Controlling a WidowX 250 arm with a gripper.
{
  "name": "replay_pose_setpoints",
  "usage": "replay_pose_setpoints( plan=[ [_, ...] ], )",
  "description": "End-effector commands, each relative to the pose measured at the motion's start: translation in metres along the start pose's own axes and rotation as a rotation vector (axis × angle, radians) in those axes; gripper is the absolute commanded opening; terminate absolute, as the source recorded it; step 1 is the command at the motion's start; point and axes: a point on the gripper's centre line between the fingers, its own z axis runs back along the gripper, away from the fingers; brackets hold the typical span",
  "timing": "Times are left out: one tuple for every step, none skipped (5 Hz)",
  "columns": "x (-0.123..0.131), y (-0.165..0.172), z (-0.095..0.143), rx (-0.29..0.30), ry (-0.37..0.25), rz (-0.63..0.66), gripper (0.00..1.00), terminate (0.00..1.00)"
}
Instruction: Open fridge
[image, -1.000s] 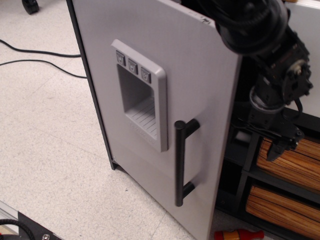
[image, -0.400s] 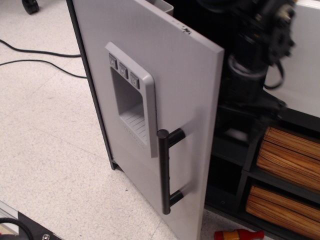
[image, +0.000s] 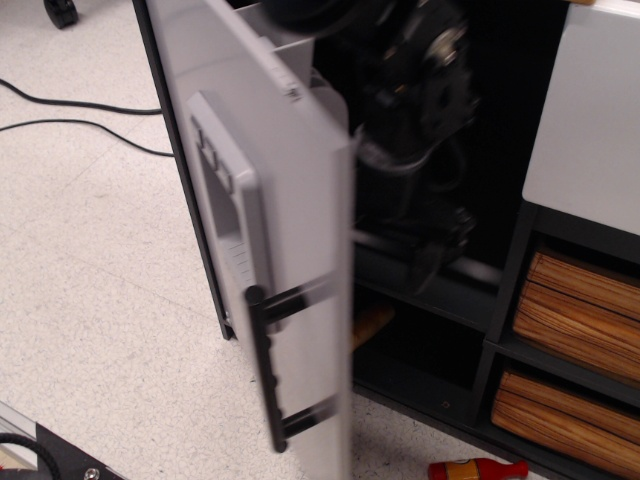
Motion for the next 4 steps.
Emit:
replay_pose_setpoints(
  plan=[
    [-0.018, 0.040, 0.014, -0.108, -0.106, -0.114, 1.00, 0.00],
    [-0.019, 0.062, 0.010, -0.106, -0.147, -0.123, 1.00, 0.00],
    [-0.012, 0.075, 0.006, -0.096, -0.068, -0.140, 1.00, 0.00],
    [-0.012, 0.075, 0.006, -0.096, -0.068, -0.140, 1.00, 1.00]
  ],
)
